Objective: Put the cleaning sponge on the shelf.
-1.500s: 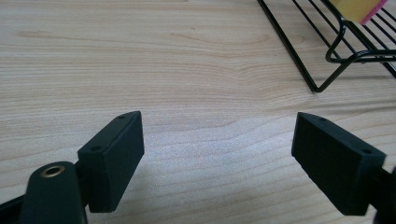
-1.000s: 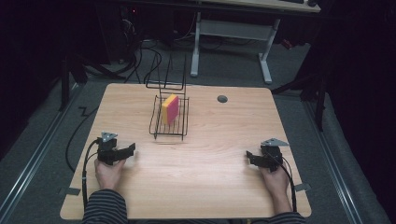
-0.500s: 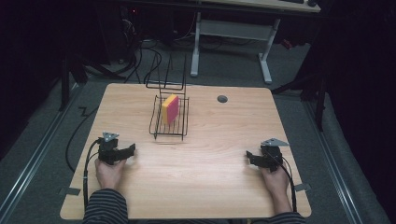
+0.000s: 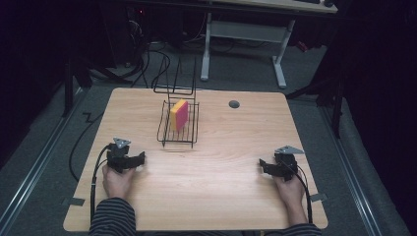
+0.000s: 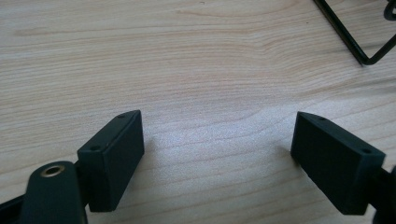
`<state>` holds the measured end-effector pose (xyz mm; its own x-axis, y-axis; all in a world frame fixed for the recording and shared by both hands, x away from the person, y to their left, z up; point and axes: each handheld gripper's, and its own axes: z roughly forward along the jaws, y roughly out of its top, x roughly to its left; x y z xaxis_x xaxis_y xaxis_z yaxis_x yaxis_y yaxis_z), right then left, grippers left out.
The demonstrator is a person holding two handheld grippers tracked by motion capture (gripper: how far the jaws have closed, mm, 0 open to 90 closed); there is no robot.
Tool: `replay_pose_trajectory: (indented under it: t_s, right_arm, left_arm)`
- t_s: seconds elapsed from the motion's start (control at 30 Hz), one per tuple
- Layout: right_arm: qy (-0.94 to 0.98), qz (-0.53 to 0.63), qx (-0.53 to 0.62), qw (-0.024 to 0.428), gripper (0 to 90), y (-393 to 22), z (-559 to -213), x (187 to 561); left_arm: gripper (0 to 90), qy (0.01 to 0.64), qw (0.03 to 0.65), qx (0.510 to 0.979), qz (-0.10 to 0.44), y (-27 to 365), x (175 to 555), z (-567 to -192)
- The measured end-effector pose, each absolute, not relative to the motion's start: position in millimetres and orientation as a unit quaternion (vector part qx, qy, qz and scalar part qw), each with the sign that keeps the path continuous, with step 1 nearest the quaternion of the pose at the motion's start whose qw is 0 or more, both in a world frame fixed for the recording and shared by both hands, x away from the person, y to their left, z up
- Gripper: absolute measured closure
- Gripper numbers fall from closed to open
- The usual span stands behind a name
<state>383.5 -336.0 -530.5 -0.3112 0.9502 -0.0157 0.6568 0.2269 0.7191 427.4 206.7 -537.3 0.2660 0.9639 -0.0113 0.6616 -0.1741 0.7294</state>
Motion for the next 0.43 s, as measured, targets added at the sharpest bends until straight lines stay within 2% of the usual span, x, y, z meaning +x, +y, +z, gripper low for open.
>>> replay_pose_trajectory:
  t_s: [0.43]
  right_arm:
    - [0.746,0.312,0.539,0.234,27.9,-336.0,-530.4,383.4]
  left_arm:
    - [17.9,0.556,0.322,0.730,0.233,207.1,427.4,-537.2]
